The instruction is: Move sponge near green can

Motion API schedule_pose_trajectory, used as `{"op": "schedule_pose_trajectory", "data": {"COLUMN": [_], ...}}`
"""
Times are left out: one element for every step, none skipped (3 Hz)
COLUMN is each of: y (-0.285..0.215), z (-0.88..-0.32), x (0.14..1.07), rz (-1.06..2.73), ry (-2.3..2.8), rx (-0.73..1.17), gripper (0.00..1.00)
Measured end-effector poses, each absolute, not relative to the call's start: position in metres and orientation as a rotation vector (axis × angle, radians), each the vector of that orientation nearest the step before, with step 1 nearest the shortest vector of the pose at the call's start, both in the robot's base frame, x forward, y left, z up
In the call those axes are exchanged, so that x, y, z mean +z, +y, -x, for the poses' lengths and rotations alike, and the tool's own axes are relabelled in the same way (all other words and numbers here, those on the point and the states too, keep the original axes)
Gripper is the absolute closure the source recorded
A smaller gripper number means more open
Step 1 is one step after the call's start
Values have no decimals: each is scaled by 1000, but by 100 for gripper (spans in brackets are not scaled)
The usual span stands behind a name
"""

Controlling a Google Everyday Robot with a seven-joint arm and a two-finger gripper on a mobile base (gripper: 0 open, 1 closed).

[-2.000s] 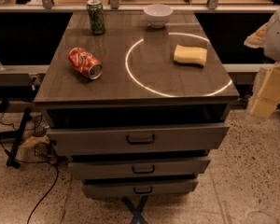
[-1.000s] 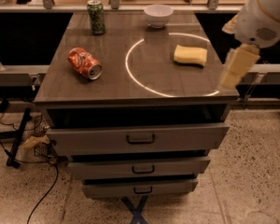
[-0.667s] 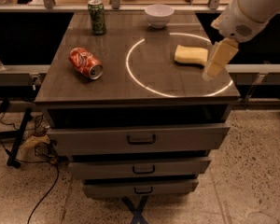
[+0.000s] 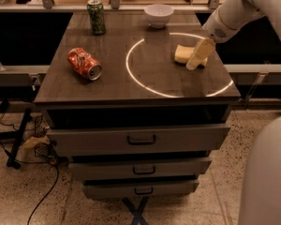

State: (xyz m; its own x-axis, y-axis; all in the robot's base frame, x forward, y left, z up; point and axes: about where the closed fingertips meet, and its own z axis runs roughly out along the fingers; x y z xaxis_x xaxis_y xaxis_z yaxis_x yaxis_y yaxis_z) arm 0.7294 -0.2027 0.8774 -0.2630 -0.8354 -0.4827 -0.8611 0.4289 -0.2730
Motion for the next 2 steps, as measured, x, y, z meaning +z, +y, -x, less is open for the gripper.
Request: {"op": "schedule_pose_trajectory", "data": {"y": [-206, -211], "z": [-752, -758], "x": [859, 845], "rz": [1360, 1321], "ry": [2156, 2198], "rx": [92, 119], "gripper": [0, 18]}}
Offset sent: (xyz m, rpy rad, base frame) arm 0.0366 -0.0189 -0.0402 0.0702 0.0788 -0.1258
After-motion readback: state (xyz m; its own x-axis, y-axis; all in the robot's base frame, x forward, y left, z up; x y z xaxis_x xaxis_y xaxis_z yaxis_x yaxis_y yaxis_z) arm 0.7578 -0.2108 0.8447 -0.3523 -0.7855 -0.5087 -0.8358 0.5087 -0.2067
